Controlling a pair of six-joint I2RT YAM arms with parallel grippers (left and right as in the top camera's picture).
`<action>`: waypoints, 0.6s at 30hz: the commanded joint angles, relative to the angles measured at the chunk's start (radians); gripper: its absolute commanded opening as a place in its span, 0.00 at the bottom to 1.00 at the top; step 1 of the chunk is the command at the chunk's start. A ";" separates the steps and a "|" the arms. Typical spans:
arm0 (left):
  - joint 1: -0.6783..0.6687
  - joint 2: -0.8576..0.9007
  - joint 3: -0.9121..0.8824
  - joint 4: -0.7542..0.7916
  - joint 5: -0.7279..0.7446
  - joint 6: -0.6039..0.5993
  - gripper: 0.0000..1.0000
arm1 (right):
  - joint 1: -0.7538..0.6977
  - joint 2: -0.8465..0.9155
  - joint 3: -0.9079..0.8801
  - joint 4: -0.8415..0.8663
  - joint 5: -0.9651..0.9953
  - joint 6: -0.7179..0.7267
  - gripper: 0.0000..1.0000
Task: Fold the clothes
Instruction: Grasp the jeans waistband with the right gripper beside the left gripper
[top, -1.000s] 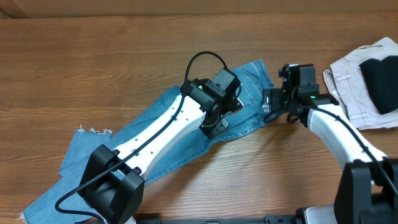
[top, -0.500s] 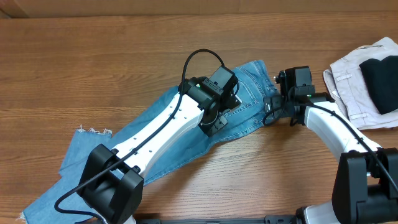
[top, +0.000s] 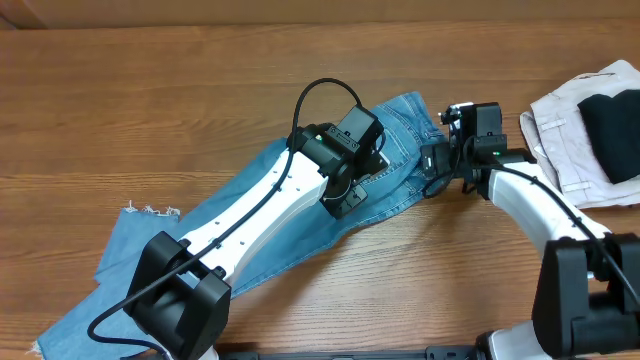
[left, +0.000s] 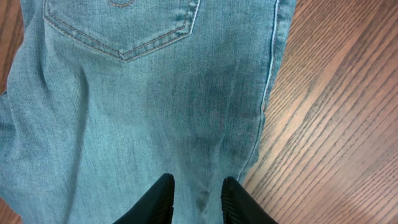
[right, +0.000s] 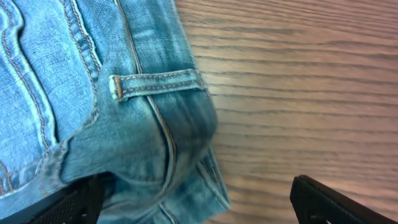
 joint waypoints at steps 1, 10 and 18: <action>0.005 -0.012 0.005 0.001 -0.007 -0.015 0.29 | 0.003 0.079 0.018 0.043 -0.087 -0.004 1.00; 0.005 -0.012 0.005 -0.004 -0.018 -0.016 0.25 | 0.003 0.087 0.025 0.134 -0.127 -0.003 0.52; 0.005 -0.012 0.005 -0.043 -0.155 -0.088 0.11 | 0.003 -0.154 0.079 0.036 -0.005 -0.003 0.26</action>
